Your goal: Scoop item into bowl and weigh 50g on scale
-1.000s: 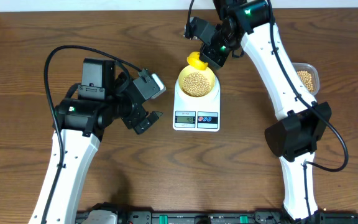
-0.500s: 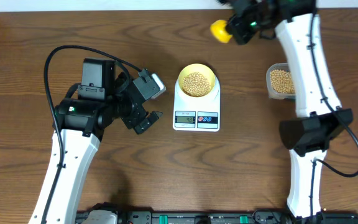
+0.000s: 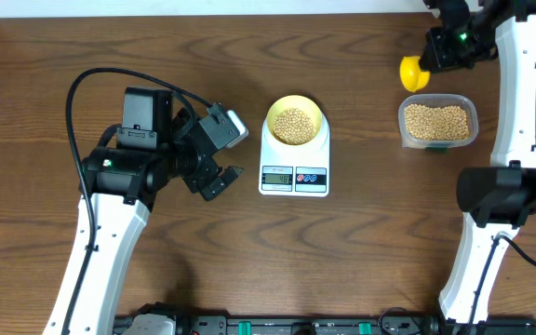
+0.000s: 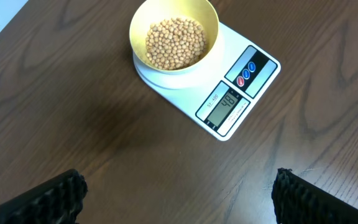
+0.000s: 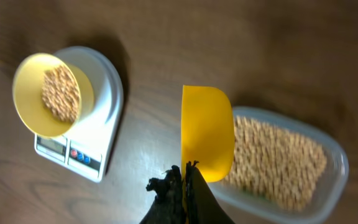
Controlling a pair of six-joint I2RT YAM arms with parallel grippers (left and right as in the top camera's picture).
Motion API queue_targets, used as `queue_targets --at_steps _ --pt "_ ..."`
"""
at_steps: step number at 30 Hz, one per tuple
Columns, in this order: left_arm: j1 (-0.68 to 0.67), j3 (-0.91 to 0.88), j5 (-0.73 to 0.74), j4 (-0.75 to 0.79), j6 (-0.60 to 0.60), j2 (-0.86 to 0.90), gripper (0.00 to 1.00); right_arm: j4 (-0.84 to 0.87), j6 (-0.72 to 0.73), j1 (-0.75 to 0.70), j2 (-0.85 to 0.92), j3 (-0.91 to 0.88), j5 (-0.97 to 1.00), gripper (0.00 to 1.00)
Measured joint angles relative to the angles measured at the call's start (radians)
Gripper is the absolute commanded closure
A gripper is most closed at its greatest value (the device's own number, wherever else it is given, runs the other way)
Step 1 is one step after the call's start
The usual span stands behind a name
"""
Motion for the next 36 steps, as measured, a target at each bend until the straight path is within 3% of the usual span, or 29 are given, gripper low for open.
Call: queue_targets --at_steps 15,24,36 --pt "0.0 0.0 0.0 0.0 0.0 0.0 0.03 -0.011 0.095 -0.011 0.0 -0.021 0.265 0.99" --pt "0.0 0.0 0.0 0.0 0.0 0.0 0.02 0.018 0.1 -0.05 0.0 -0.201 0.303 0.99" --pt "0.0 0.0 0.0 0.0 0.0 0.0 0.02 0.182 0.096 -0.055 0.0 -0.388 0.304 0.99"
